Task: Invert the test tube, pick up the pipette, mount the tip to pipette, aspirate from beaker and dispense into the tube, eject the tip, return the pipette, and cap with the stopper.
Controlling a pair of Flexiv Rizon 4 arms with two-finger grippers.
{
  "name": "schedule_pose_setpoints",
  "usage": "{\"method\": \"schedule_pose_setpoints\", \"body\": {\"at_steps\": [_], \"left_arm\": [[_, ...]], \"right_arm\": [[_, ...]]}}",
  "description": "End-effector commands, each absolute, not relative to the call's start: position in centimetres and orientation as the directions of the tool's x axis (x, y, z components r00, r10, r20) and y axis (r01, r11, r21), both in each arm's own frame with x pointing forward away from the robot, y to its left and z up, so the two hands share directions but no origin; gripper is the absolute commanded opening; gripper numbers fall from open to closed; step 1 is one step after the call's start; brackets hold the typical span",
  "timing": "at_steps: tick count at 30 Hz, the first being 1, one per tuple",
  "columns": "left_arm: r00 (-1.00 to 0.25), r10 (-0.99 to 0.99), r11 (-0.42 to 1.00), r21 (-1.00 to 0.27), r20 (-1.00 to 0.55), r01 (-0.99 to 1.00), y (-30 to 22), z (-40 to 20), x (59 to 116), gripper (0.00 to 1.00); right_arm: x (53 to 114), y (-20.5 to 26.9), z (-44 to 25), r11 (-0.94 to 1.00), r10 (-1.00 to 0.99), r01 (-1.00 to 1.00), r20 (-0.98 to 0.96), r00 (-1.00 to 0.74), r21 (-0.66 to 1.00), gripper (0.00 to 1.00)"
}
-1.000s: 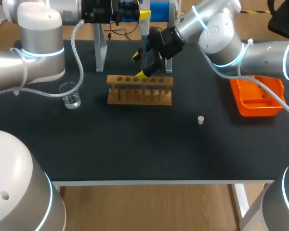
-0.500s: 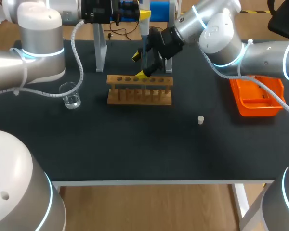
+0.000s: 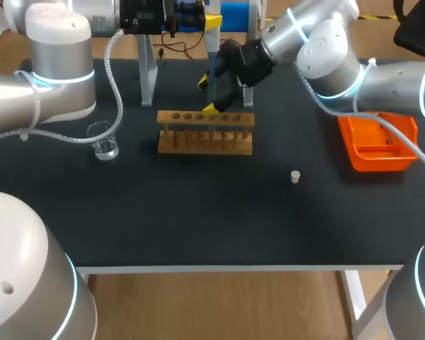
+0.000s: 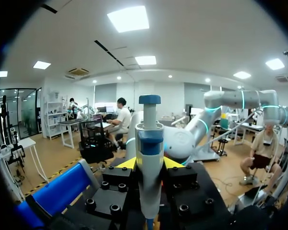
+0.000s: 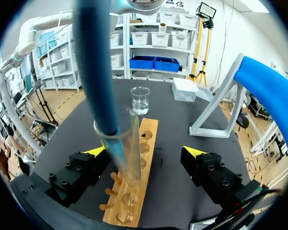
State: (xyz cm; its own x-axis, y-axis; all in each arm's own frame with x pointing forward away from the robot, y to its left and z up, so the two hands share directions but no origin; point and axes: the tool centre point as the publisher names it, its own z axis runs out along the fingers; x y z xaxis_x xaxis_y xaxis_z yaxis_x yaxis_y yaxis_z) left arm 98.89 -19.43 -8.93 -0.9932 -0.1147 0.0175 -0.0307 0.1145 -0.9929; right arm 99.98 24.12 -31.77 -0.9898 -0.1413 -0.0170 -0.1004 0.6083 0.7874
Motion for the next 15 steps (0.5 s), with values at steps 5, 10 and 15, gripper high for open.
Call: {"method": "schedule_pose_setpoints", "body": {"at_steps": [5,10,15], "left_arm": [[-0.993,-0.119,0.115,-0.993,0.018,-0.032,-19.5,-8.9,98.8,0.00],[-0.993,-0.119,0.115,-0.993,0.018,-0.032,-19.5,-8.9,98.8,0.00],[-0.993,-0.119,0.115,-0.993,0.018,-0.032,-19.5,-8.9,98.8,0.00]], "right_arm": [[99.6,23.0,-31.0,0.599,-0.125,-0.094,-0.023,-0.992,0.796,1.00],[99.5,22.2,-30.4,0.585,-0.112,-0.087,-0.026,-0.993,0.806,1.00],[98.7,21.3,-29.4,0.571,-0.106,-0.084,-0.028,-0.994,0.817,1.00]]}}
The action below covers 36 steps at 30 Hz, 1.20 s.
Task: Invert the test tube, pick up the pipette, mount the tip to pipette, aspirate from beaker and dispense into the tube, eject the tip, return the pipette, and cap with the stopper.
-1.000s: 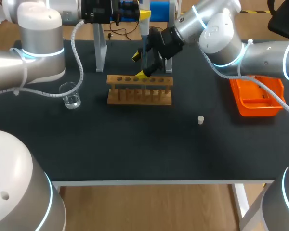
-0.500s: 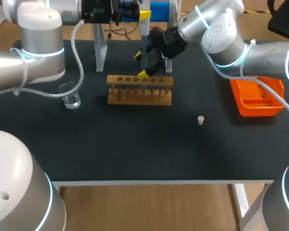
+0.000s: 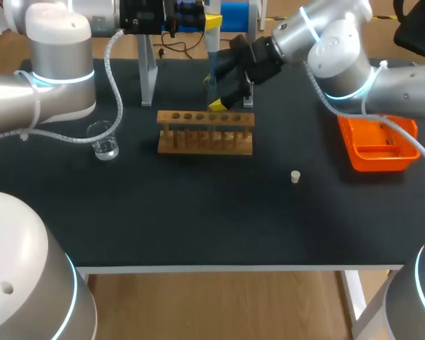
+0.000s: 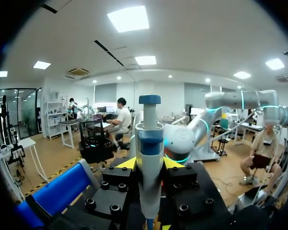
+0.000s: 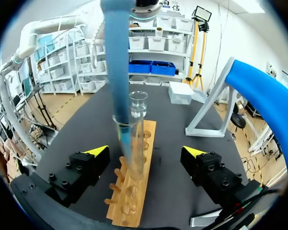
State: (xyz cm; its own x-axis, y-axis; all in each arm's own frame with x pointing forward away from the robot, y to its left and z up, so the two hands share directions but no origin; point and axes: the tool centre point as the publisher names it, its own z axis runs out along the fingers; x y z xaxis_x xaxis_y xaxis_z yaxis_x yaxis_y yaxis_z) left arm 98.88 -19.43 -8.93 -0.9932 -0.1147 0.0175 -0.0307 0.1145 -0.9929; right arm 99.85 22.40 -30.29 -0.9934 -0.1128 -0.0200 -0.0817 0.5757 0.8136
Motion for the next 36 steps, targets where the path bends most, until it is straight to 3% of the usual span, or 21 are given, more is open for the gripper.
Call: {"method": "schedule_pose_setpoints", "body": {"at_steps": [1,13,22,36], "left_arm": [[-0.993,-0.119,0.115,-0.993,0.018,-0.032,-19.5,-8.9,98.8,0.00],[-0.993,-0.119,0.115,-0.993,0.018,-0.032,-19.5,-8.9,98.8,0.00],[-0.993,-0.119,0.115,-0.993,0.018,-0.032,-19.5,-8.9,98.8,0.00],[-0.993,-0.119,0.115,-0.993,0.018,-0.032,-19.5,-8.9,98.8,0.00]], "right_arm": [[98.5,21.2,-29.3,0.566,-0.105,-0.083,-0.029,-0.994,0.820,1.00],[97.3,18.2,-26.6,0.562,-0.040,-0.075,-0.064,-0.997,0.824,1.00],[98.6,15.3,-20.9,0.591,0.059,-0.074,-0.135,-0.989,0.804,1.00],[97.8,13.8,-12.2,0.482,0.211,-0.048,-0.169,-0.963,0.875,1.00]]}}
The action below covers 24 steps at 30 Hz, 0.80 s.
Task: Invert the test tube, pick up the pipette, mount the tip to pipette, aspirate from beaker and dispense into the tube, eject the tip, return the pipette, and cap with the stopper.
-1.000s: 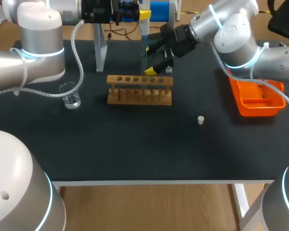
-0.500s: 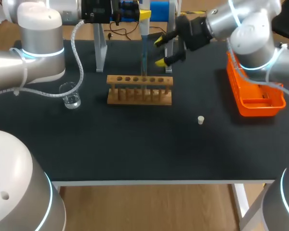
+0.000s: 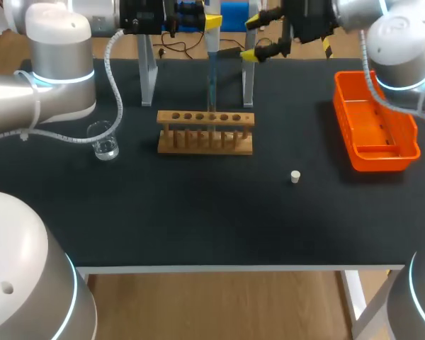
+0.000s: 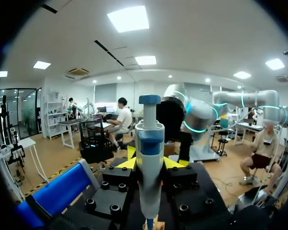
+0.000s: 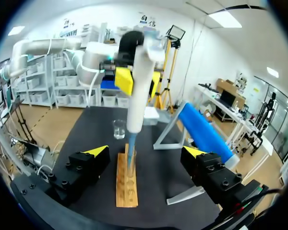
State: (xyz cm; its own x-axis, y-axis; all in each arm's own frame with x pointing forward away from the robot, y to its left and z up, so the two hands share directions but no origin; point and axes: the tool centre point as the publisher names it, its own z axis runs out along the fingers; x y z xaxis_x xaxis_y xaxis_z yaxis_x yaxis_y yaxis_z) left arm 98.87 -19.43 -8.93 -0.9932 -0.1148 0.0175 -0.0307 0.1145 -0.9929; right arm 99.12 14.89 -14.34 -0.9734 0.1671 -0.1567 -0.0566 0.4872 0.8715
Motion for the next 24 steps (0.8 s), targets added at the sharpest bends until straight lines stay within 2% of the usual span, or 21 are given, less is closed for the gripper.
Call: {"method": "schedule_pose_setpoints", "body": {"at_steps": [1,10,24], "left_arm": [[-0.993,-0.119,0.115,-0.993,0.018,-0.032,-19.5,-8.9,98.8,0.00],[-0.993,-0.119,0.115,-0.993,0.018,-0.032,-19.5,-8.9,98.8,0.00],[-0.993,-0.119,0.115,-0.993,0.018,-0.032,-19.5,-8.9,98.8,0.00]], "right_arm": [[97.8,13.7,-11.5,0.480,0.223,-0.042,-0.168,-0.960,0.876,1.00],[97.6,12.8,-5.6,0.441,0.312,-0.026,-0.180,-0.933,0.897,1.00],[97.6,13.1,-5.6,0.449,0.300,-0.024,-0.176,-0.937,0.893,1.00]]}}
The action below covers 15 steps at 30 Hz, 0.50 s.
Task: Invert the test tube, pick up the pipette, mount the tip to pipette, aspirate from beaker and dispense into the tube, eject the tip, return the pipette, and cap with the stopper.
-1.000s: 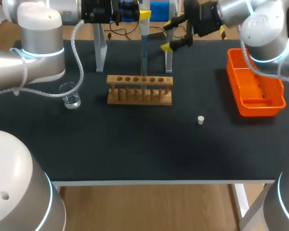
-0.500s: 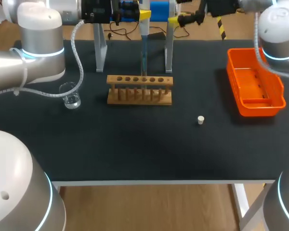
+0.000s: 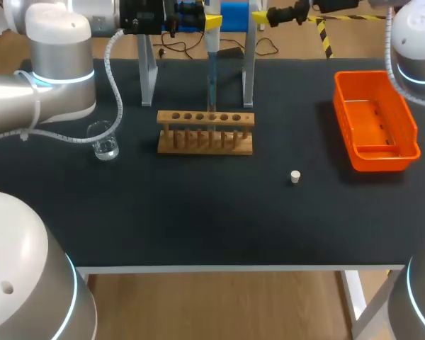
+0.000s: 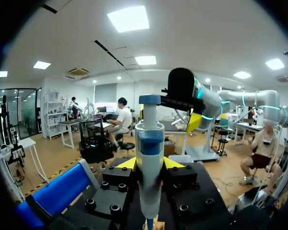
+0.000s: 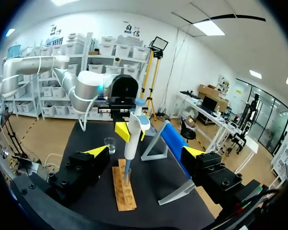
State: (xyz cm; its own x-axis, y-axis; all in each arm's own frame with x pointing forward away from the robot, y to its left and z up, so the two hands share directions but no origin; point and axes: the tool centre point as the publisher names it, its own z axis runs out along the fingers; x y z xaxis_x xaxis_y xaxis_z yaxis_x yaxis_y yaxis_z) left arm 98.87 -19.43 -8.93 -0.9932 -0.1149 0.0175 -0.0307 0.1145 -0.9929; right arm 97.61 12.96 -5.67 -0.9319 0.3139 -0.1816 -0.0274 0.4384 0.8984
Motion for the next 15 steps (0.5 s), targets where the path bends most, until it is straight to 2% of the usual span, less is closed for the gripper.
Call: {"method": "schedule_pose_setpoints", "body": {"at_steps": [1,11,12,13,14,15], "left_arm": [[-0.993,-0.119,0.115,-0.993,0.018,-0.032,-19.5,-8.9,98.8,0.00],[-0.993,-0.119,0.115,-0.993,0.018,-0.032,-19.5,-8.9,98.8,0.00],[-0.993,-0.119,0.115,-0.993,0.018,-0.032,-19.5,-8.9,98.8,0.00],[-0.993,-0.119,0.115,-0.993,0.018,-0.032,-19.5,-8.9,98.8,0.00],[-0.993,-0.119,0.115,-0.993,0.018,-0.032,-19.5,-8.9,98.8,0.00],[-0.993,-0.119,0.115,-0.993,0.018,-0.032,-19.5,-8.9,98.8,0.00]], "right_arm": [[97.6,13.3,-5.6,0.465,0.308,-0.006,-0.168,-0.936,0.886,1.00],[96.9,14.5,-3.1,0.452,0.313,0.051,-0.105,-0.944,0.891,1.00],[96.8,14.7,-2.8,0.451,0.313,0.052,-0.104,-0.944,0.891,0.79],[96.7,14.8,-2.6,0.452,0.317,0.063,-0.094,-0.944,0.890,0.47],[96.7,14.9,-2.4,0.452,0.318,0.065,-0.092,-0.944,0.889,0.28],[96.6,15.1,-2.2,0.450,0.320,0.070,-0.088,-0.943,0.890,0.00]]}}
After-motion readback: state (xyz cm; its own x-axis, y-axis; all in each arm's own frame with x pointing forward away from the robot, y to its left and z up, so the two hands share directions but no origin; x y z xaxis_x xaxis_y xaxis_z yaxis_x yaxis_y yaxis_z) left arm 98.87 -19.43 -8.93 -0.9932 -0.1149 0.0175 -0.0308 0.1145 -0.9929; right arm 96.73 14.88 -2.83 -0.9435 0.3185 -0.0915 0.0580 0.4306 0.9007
